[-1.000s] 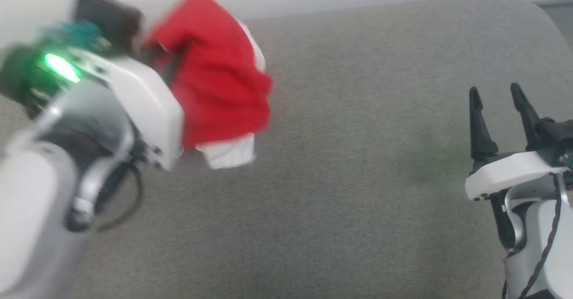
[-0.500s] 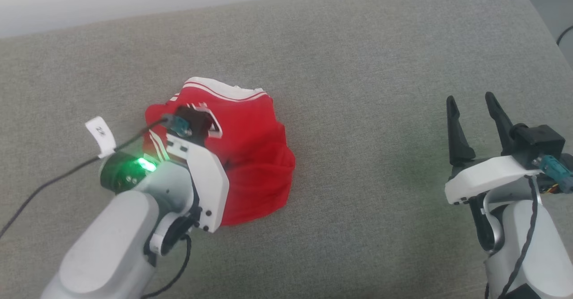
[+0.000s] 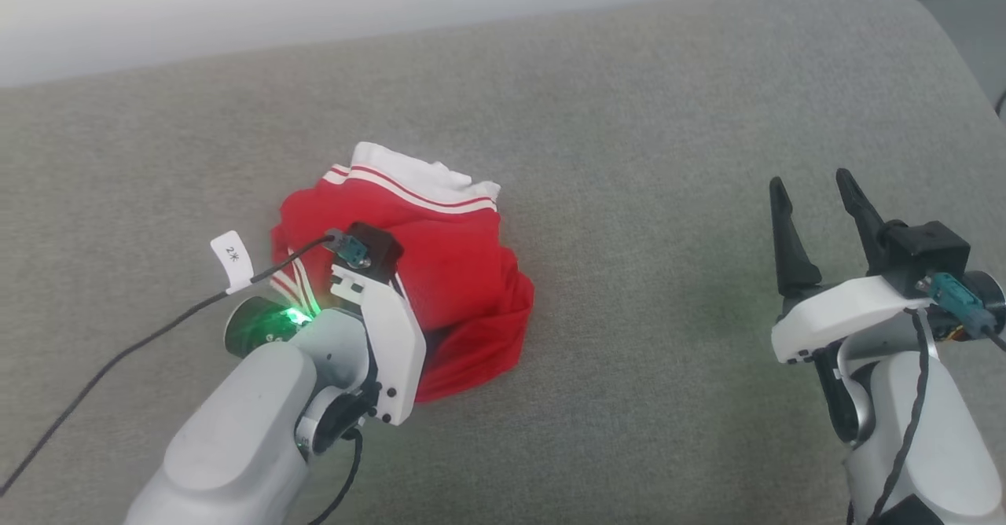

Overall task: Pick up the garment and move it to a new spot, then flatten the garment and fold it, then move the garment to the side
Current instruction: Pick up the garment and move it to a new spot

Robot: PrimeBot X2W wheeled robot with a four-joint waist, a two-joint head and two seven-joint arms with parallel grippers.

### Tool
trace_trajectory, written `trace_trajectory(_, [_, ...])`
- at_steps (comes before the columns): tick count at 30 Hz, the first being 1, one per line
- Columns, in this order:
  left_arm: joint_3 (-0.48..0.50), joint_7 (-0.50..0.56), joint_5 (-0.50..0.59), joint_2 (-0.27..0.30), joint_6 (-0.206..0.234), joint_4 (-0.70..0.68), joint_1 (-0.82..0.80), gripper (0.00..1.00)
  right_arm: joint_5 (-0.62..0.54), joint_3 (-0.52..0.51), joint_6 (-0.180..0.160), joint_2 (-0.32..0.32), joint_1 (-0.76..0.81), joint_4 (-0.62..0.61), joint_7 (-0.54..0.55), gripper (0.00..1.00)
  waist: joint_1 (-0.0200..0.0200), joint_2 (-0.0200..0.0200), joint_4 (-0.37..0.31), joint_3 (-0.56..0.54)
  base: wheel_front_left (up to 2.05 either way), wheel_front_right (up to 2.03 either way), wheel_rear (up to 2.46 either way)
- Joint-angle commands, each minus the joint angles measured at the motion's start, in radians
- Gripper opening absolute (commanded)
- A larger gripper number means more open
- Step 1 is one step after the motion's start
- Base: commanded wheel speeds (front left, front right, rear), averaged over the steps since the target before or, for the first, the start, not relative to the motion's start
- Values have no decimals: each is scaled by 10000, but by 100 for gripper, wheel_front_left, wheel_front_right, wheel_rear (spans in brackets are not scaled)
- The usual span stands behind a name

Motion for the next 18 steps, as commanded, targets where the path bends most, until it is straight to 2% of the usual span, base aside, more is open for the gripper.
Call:
trace_trajectory(1, [61,-73,-32,109,-9,81,-55,100,-28,0,1,-43,30,11,1,100,0,0,137,-171,0,0,0])
trace_trajectory(5, [205,-515,-161,91,-109,-202,71,100,-85,-42,1,-122,304,32,49,100,0,0,461,-671,0,0,0])
trace_trajectory(8, [446,-907,-277,248,6,-549,341,100,-63,-47,3,-206,492,44,61,100,0,0,727,-1068,0,0,0])
trace_trajectory(18, [2137,-3406,-637,1205,479,-1949,1864,100,45,-131,3,-395,1234,-9,198,100,0,0,1582,-2096,0,0,0])
